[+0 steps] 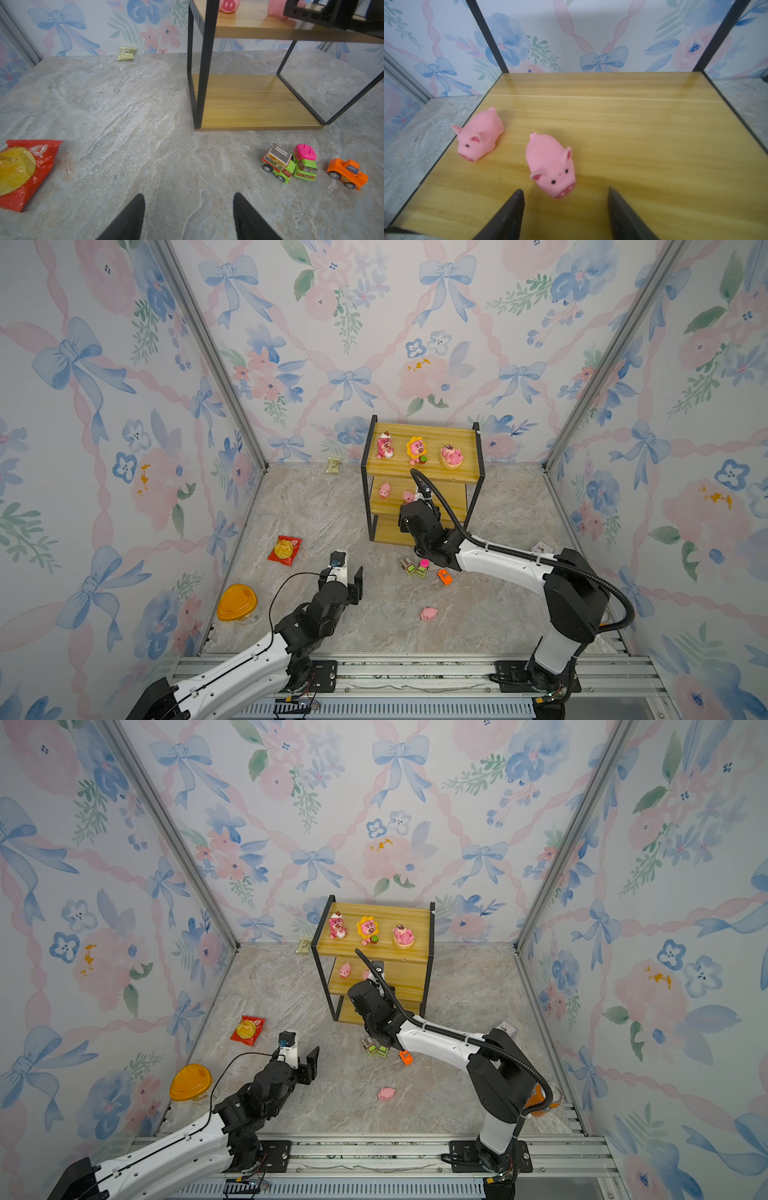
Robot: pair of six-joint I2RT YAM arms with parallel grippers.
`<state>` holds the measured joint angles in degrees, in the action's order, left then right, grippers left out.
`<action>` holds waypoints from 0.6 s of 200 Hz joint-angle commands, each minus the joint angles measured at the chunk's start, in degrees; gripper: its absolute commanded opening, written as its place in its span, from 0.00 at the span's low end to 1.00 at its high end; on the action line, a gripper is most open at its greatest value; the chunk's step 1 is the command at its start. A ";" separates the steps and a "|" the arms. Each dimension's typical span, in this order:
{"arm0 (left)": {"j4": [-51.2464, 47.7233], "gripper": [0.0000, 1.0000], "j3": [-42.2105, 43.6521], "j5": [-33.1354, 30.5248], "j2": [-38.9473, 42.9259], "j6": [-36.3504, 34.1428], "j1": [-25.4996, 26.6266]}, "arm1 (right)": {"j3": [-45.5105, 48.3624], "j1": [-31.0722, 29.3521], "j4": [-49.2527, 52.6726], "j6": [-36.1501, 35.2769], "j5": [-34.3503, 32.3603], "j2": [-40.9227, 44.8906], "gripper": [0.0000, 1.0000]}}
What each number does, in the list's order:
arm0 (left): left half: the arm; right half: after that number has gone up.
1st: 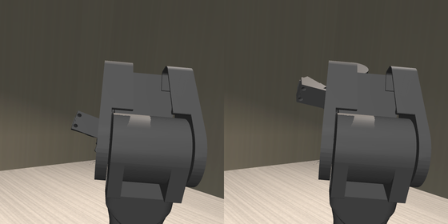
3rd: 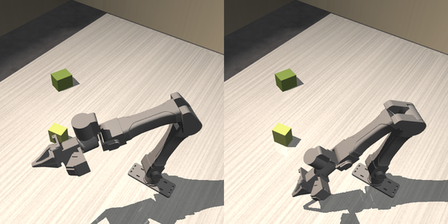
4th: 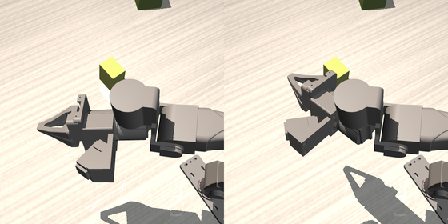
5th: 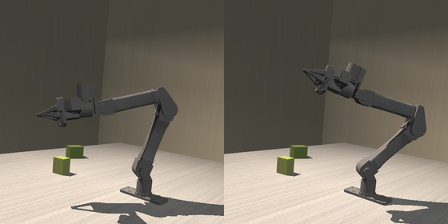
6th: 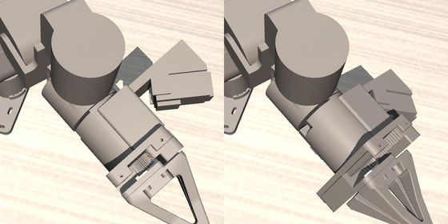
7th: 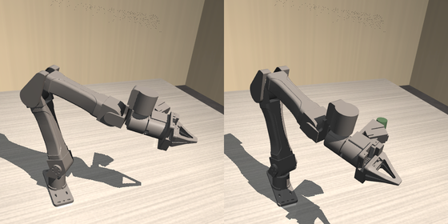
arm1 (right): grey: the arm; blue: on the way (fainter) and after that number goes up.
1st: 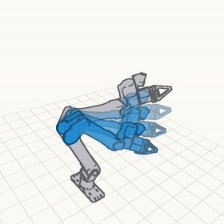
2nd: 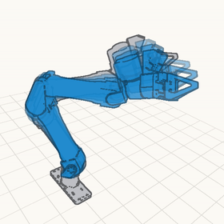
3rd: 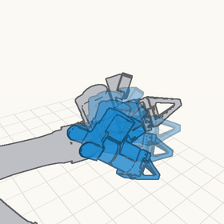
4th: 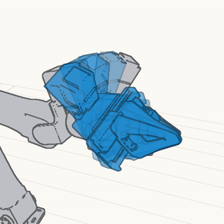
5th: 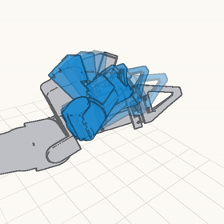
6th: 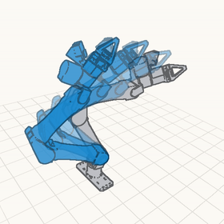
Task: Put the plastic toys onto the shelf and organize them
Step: 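Open the right gripper to release the pig on the shelf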
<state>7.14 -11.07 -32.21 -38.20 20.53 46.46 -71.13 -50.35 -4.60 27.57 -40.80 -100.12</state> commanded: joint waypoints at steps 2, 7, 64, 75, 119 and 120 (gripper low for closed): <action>-0.98 0.68 -1.81 0.21 0.53 -0.68 -0.23 | 0.88 -0.45 0.54 -0.91 -0.95 2.76 0.67; -0.93 0.68 -1.83 0.21 0.52 -0.62 -0.30 | 0.99 -0.46 0.39 -1.02 -0.94 2.91 0.67; -1.36 0.68 -1.68 0.21 1.33 -0.59 -0.24 | 1.30 -2.27 4.57 -2.80 -1.31 7.82 0.69; -1.47 0.68 -1.67 0.25 1.46 -0.60 -0.23 | 1.78 -2.47 6.05 -2.15 -1.47 8.80 0.70; -1.73 0.68 -1.76 0.55 1.19 -0.58 -0.28 | 5.35 -2.62 8.56 -0.64 -1.39 12.50 0.73; -1.71 0.68 -1.72 0.56 1.19 -0.58 -0.25 | 5.46 -2.59 8.51 -0.66 -1.35 12.58 0.73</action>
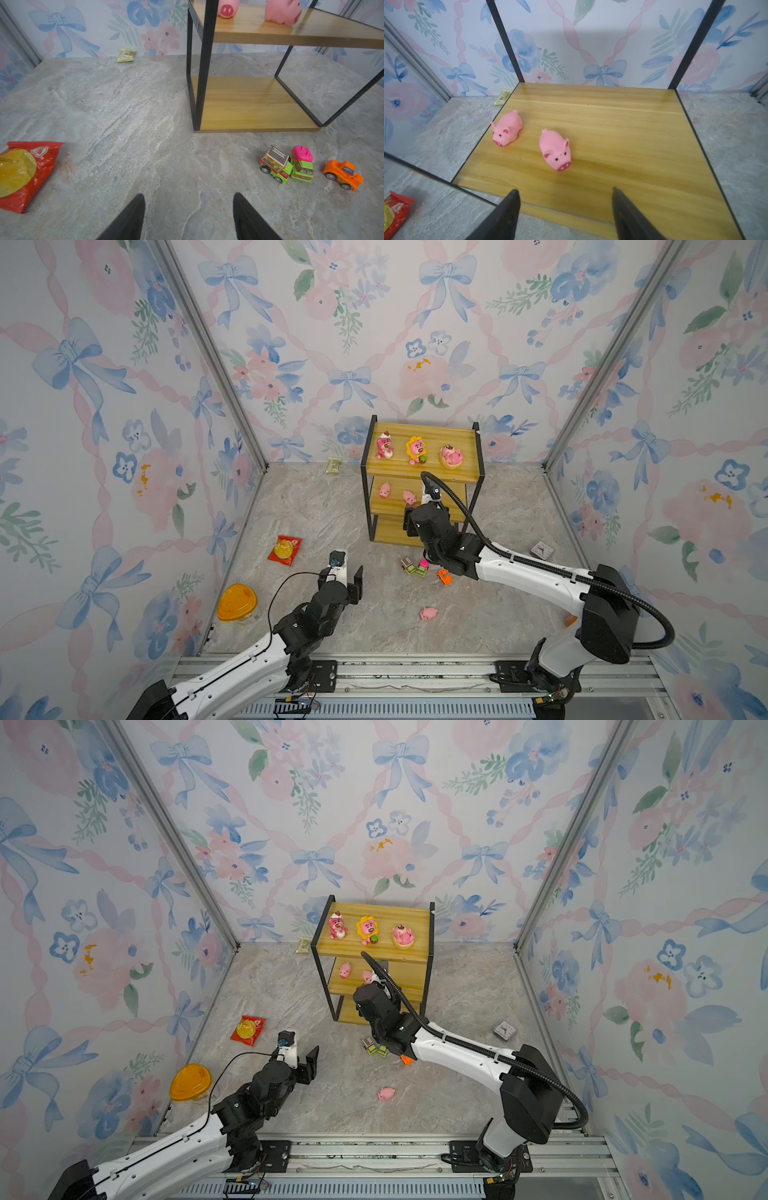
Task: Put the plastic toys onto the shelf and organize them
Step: 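Open the right gripper to release the pig on the shelf, then withdraw the right gripper from the shelf while the left gripper reaches toward the floor pig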
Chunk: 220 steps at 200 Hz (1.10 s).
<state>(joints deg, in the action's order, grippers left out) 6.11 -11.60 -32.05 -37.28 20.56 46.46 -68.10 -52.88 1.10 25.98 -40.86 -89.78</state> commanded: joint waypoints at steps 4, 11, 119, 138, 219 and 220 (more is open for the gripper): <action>-0.66 0.68 -1.23 0.41 0.28 -0.56 -0.23 | 2.79 -0.03 2.74 0.91 -1.26 2.54 0.73; -0.64 0.68 -1.32 0.43 0.19 -0.59 -0.28 | 3.33 -0.02 2.69 0.91 -1.16 2.98 0.73; 0.07 0.68 -1.77 0.75 -2.02 0.23 -0.29 | 14.32 -4.29 6.89 -6.57 0.19 20.54 0.75; 2.05 0.68 -1.63 2.27 -4.01 0.93 -0.20 | 16.17 -3.61 10.60 -6.57 1.61 23.99 0.75; 9.10 0.68 -3.72 9.19 -18.70 1.02 1.65 | 19.16 -7.41 30.95 3.35 18.21 23.52 0.71; 9.18 0.68 -3.80 9.41 -18.88 0.91 1.77 | 19.24 -7.45 31.14 3.67 17.98 23.51 0.71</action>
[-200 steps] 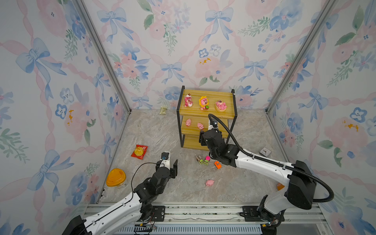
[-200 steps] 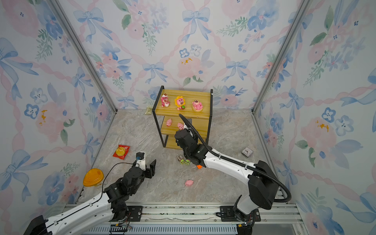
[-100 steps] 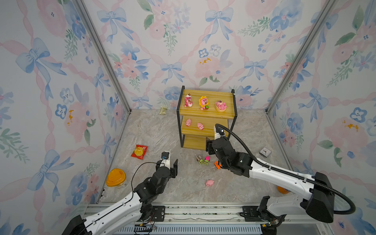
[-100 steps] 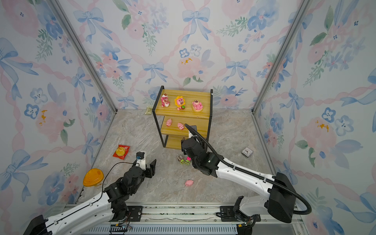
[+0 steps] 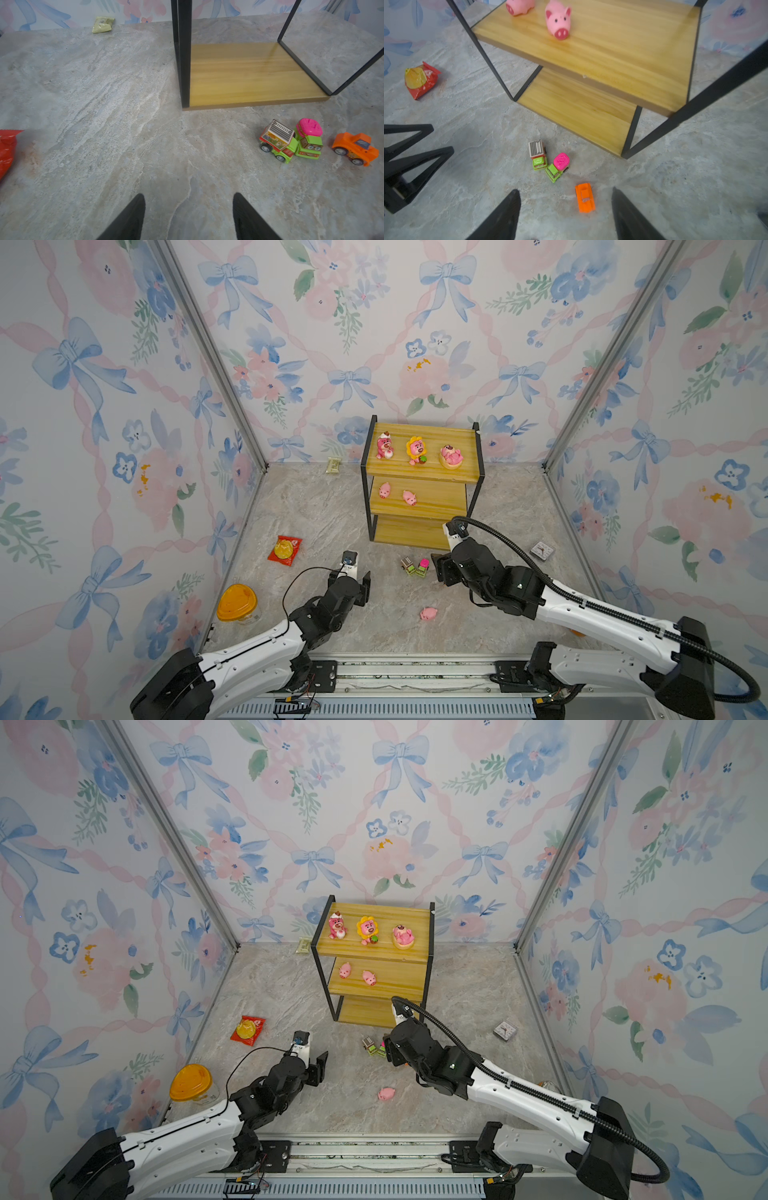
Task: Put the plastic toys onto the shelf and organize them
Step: 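Withdraw the right gripper from the shelf while the left gripper reaches toward the floor pig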
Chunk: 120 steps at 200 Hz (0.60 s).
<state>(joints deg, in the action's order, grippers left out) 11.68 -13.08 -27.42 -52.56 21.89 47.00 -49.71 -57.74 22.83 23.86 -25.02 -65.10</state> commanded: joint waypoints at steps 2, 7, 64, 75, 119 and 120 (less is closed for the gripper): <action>3.79 0.68 -2.43 5.13 -3.96 -0.72 1.48 | 0.89 -2.79 9.88 6.41 1.56 -1.17 0.71; 4.43 0.68 -2.68 5.86 -4.81 -1.43 2.42 | 1.28 -3.13 10.85 7.87 0.17 -1.02 0.71; 15.11 0.69 -0.33 17.59 -10.06 -10.72 11.06 | 10.14 1.65 8.98 16.24 -4.93 12.88 0.71; 18.98 0.69 1.14 20.47 -10.57 -11.43 11.84 | 11.04 4.12 9.45 16.38 -3.27 15.72 0.71; 23.45 0.69 0.30 25.82 -17.01 -15.29 14.47 | 12.67 12.52 10.92 15.27 2.91 22.93 0.71; 23.51 0.69 0.19 25.92 -17.25 -15.34 14.54 | 12.65 12.63 10.92 15.13 2.97 23.01 0.71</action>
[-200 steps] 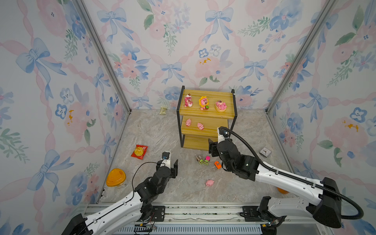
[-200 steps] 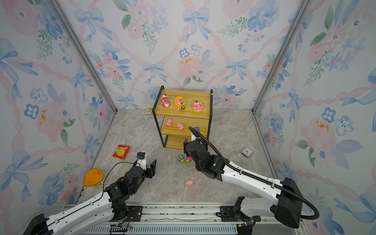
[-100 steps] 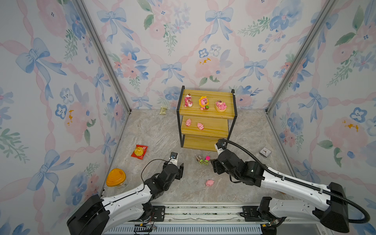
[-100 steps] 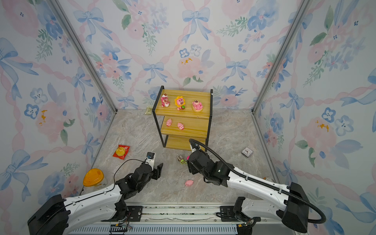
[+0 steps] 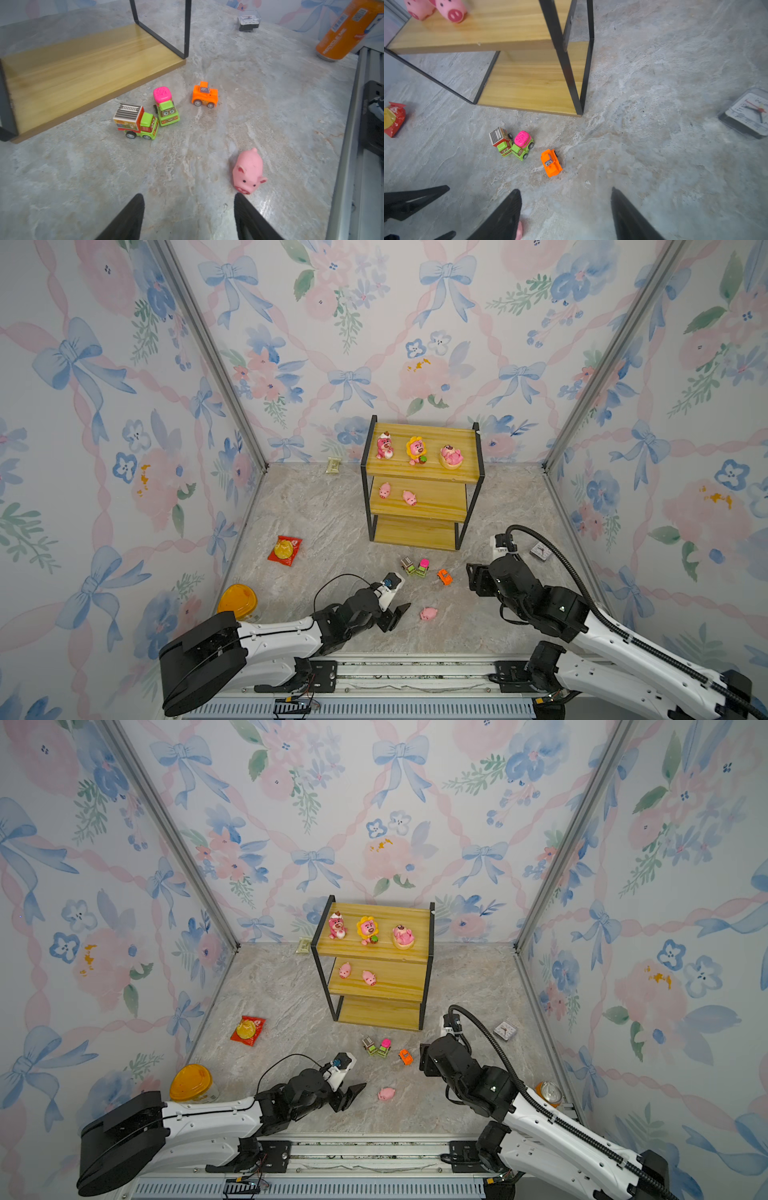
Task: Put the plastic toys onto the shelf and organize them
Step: 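Withdraw the right gripper from the shelf while the left gripper reaches toward the floor pig, then lower the left gripper onto the pink pig on the floor and close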
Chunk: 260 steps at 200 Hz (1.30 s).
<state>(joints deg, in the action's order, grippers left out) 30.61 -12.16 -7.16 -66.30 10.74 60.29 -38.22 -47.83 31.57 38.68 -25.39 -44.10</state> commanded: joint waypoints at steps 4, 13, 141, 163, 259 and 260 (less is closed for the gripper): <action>4.73 0.69 -1.24 5.75 -4.54 -4.54 1.61 | 1.16 3.13 2.39 -0.01 3.55 2.20 0.71; 4.82 0.69 -2.67 6.47 -6.99 -5.01 2.20 | 1.06 4.09 2.83 -0.49 3.68 2.56 0.71; 6.66 0.67 -10.13 3.88 -21.62 -4.94 6.92 | 4.12 11.29 6.74 -0.97 7.06 13.80 0.71; 6.69 0.67 -9.02 3.25 -21.06 -4.43 7.20 | 4.30 11.47 6.84 -0.88 6.89 14.28 0.71; 6.67 0.60 -11.83 1.20 -26.92 -3.78 8.71 | 4.04 11.62 6.50 -1.67 7.01 12.81 0.71; 6.66 0.60 -11.83 1.15 -26.94 -3.79 8.71 | 4.08 11.62 6.49 -1.72 7.06 12.81 0.71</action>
<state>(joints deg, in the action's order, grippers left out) 37.17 -22.92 -4.32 -92.38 6.22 68.66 -34.68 -36.80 36.71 37.47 -18.39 -31.24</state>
